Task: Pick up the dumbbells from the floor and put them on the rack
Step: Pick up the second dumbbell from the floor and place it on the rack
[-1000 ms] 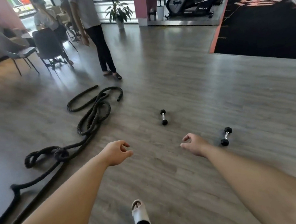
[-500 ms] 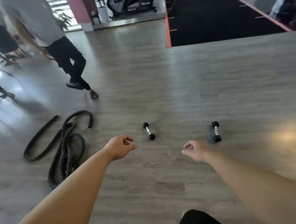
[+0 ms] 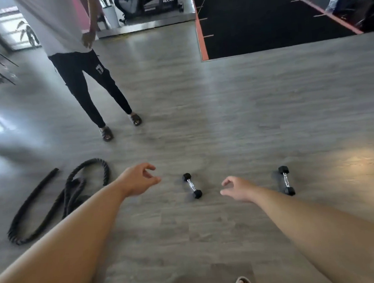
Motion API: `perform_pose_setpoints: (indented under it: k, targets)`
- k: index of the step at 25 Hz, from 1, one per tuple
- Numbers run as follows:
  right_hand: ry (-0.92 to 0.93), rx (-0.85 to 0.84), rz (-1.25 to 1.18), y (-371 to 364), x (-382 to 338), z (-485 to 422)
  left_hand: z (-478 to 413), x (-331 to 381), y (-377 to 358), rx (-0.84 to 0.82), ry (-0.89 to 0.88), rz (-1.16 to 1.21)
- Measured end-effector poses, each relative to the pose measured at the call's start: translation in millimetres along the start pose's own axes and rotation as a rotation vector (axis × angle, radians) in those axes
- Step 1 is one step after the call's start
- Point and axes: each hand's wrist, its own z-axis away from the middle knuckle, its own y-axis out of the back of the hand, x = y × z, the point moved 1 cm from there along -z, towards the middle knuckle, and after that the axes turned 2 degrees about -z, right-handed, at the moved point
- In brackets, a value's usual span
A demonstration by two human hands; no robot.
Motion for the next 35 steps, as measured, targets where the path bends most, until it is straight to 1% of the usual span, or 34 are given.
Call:
perform_pose_setpoints:
  k: [2, 5, 8, 11, 14, 16, 20, 22, 25, 27, 30, 32, 35]
  targets:
    - [-0.014, 0.055, -0.091, -1.7, -34.9, -34.7, -47.0, -14.8, 15.6, -0.042, -0.019, -0.004]
    - [-0.117, 0.175, -0.324, -19.5, -62.9, -79.2, -120.8, -36.0, 21.8, -0.122, -0.104, -0.050]
    - [-0.238, 0.262, -0.351, -49.3, -72.5, -102.9, -181.1, -53.7, 28.1, -0.222, -0.200, -0.110]
    - [-0.341, 0.321, -0.380, -74.0, -84.9, -128.2, -241.3, -67.8, 47.5, -0.357, -0.246, -0.183]
    - [-0.465, 0.430, -0.619, -84.5, -89.2, -151.5, -298.8, -59.7, 52.3, -0.432, -0.250, -0.241]
    - [-0.497, 0.468, -0.713, -86.9, -83.8, -167.3, -330.5, -47.9, 43.0, -0.468, -0.252, -0.241]
    - [-0.621, 0.405, -0.814, -98.2, -55.8, -217.1, -393.6, -27.4, 7.8, -0.536, -0.206, -0.172]
    - [-0.709, 0.395, -0.876, -111.9, -40.5, -243.0, -425.8, -26.6, -8.2, -0.558, -0.195, -0.179]
    - [-0.805, 0.318, -0.874, -131.6, -23.1, -281.1, -479.1, -36.8, -35.0, -0.608, -0.191, -0.197]
    - [-0.824, 0.288, -0.872, -140.6, -11.2, -314.3, -519.5, -45.3, -64.4, -0.639, -0.167, -0.186]
    - [-0.839, 0.278, -0.939, -165.3, 14.5, -376.1, -579.5, -64.6, -125.1, -0.689, -0.098, -0.182]
    - [-0.858, 0.270, -0.953, -186.7, 33.1, -411.6, -618.0, -79.9, -170.7, -0.706, -0.095, -0.217]
    - [-0.945, 0.289, -0.959, -233.7, 70.8, -480.4, -697.9, -108.2, -258.3, -0.732, -0.064, -0.218]
